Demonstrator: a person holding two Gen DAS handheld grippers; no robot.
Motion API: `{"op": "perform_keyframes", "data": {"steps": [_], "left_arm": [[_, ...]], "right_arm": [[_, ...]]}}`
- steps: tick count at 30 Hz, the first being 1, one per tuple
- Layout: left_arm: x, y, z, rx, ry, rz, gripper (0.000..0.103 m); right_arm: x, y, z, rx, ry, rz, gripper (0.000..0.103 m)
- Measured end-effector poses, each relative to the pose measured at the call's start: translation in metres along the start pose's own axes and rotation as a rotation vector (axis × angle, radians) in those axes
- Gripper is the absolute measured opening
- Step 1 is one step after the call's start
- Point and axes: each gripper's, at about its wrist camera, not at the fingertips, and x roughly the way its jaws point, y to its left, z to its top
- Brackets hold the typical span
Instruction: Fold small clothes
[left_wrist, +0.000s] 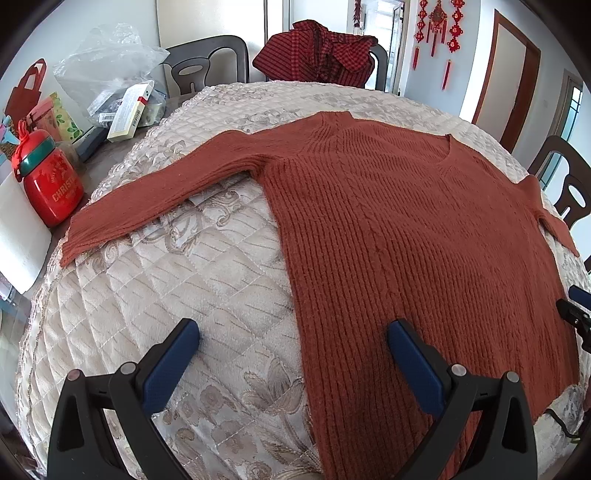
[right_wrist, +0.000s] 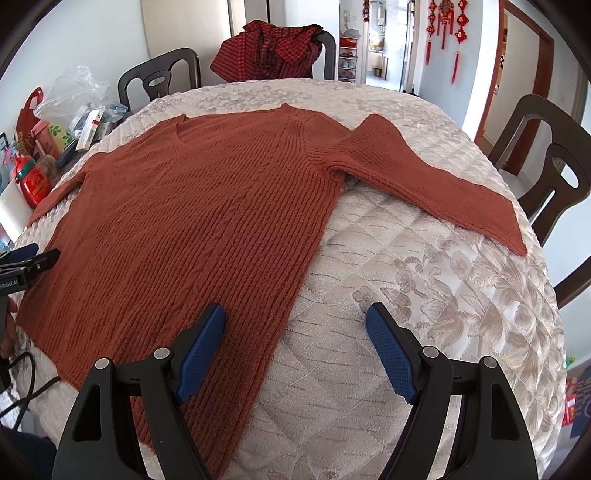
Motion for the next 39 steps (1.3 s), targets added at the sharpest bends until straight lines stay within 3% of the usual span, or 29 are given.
{"op": "perform_keyframes", "data": {"steps": [13,18,26,32,38,39], "left_arm": [[-0.001,0.005,0.006,-0.024,0.013,-0.017,0.103],[-0.005,0.011,0.014,-0.028,-0.018,-0.018,0.103],[-0.006,0.057,0.032,-0.124,-0.08,0.041,0.1],[0.007,0.117,0.035,-0.304,-0.061,0.09,0.083],[0.015,0.152,0.037,-0.44,-0.08,0.072,0.071],[0.016,0.155,0.037,-0.469,-0.089,0.069,0.065]], "right_arm": [[-0.012,0.006,0.01,-0.01,-0.023,0.007,0.079],[-0.014,0.014,0.02,-0.026,-0.047,0.022,0.079],[-0.003,0.032,0.048,-0.047,-0.072,0.056,0.079],[0.008,0.056,0.068,-0.102,-0.078,0.104,0.079],[0.014,0.066,0.087,-0.117,-0.08,0.161,0.079],[0.014,0.065,0.09,-0.112,-0.08,0.175,0.079]]}}
